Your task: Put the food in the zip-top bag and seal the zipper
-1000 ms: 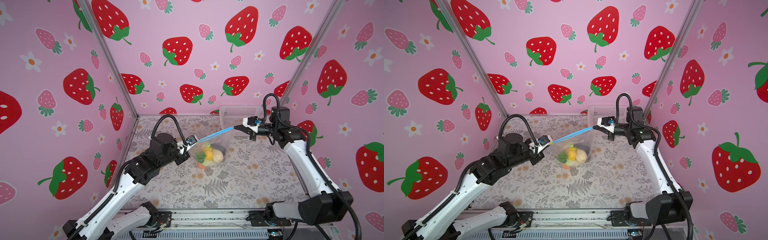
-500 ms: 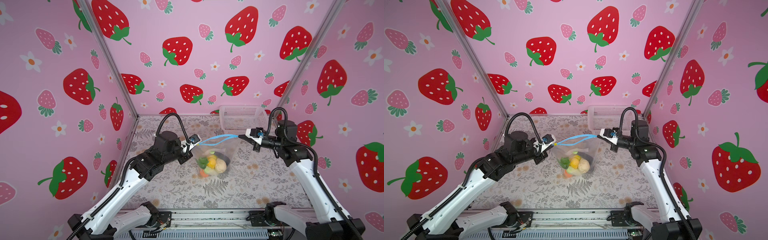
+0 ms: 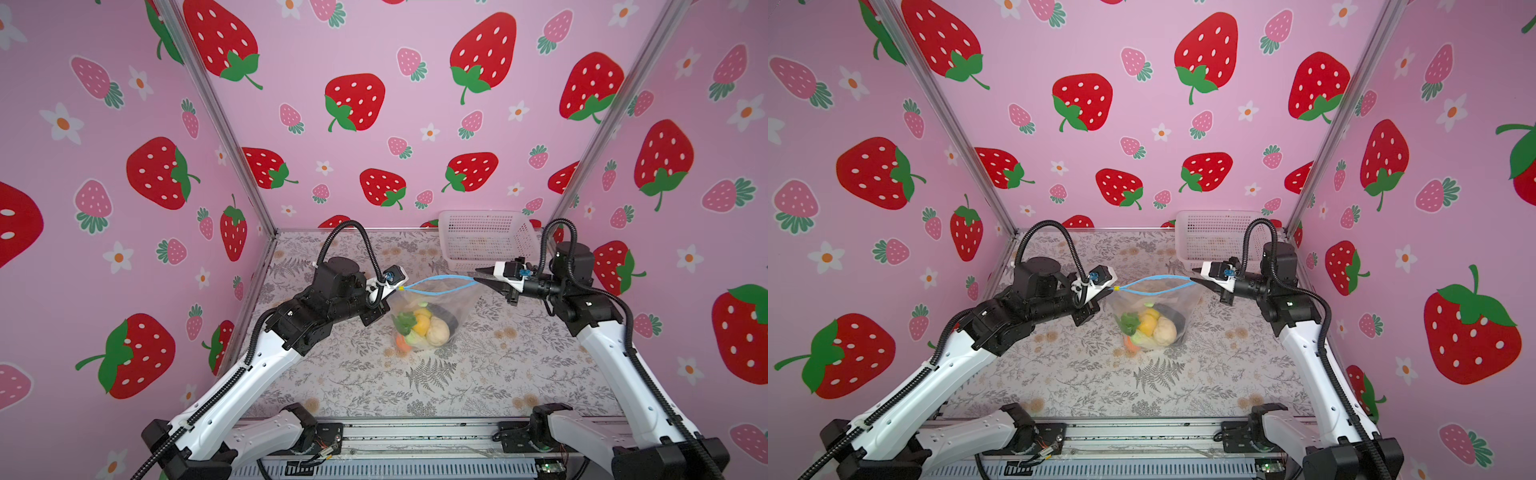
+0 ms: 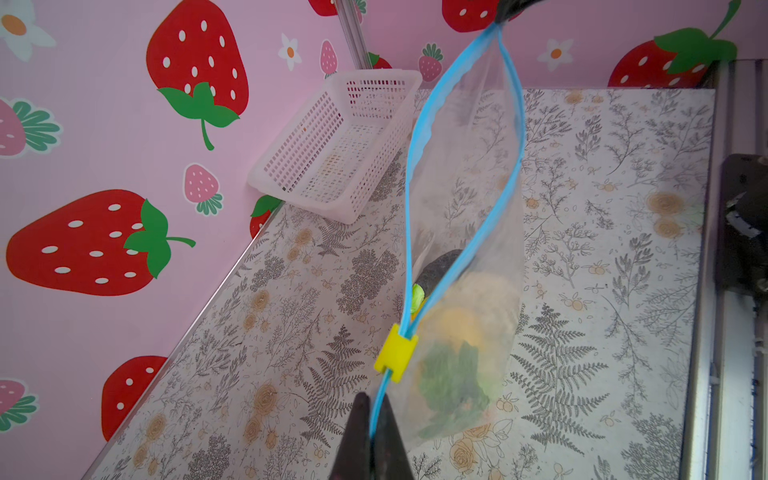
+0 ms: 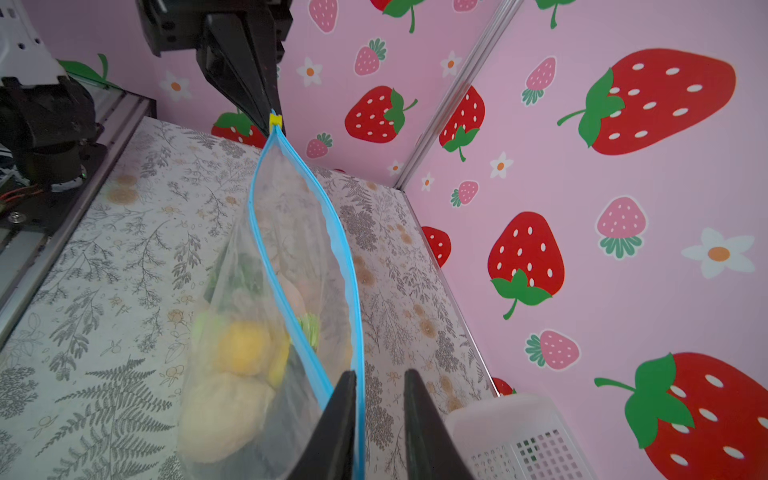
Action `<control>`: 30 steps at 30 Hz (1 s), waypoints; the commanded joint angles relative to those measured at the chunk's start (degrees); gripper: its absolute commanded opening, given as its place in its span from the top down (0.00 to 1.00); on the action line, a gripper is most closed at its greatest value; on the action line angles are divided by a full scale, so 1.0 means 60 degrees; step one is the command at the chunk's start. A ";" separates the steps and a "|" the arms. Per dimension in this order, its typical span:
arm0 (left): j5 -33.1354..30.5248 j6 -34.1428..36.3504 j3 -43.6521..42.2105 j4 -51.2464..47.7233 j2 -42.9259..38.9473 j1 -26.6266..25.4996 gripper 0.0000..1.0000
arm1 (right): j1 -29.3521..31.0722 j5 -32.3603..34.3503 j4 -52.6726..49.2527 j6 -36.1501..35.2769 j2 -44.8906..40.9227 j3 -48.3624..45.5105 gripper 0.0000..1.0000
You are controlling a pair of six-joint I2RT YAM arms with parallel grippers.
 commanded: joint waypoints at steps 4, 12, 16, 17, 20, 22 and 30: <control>0.0267 0.0224 0.0464 0.0012 -0.0069 0.0028 1.00 | 0.1285 -0.0792 0.0461 -0.0029 0.0518 0.0652 0.74; 0.0250 0.0229 0.0437 0.0027 -0.0135 0.0007 1.00 | 0.3311 0.0106 -0.0593 -0.0591 0.1853 0.2095 0.65; 0.0265 0.0221 0.0393 0.0068 -0.0189 0.0013 1.00 | 0.3792 0.0523 -0.1275 -0.0433 0.2448 0.2809 0.61; 0.0262 0.0222 0.0385 0.0083 -0.0213 -0.0001 1.00 | 0.3898 0.0631 -0.1430 -0.0403 0.2581 0.2963 0.59; 0.0264 0.0217 0.0378 0.0096 -0.0236 0.0005 1.00 | 0.4163 0.0826 -0.1722 -0.0227 0.2920 0.3333 0.55; 0.0250 0.0224 0.0366 0.0115 -0.0257 0.0000 1.00 | 0.4329 0.0913 -0.1839 -0.0097 0.3055 0.3518 0.53; 0.0251 0.0185 0.0327 0.0199 -0.0279 0.0011 1.00 | 0.4979 0.1528 -0.1480 0.0953 0.3181 0.3634 0.50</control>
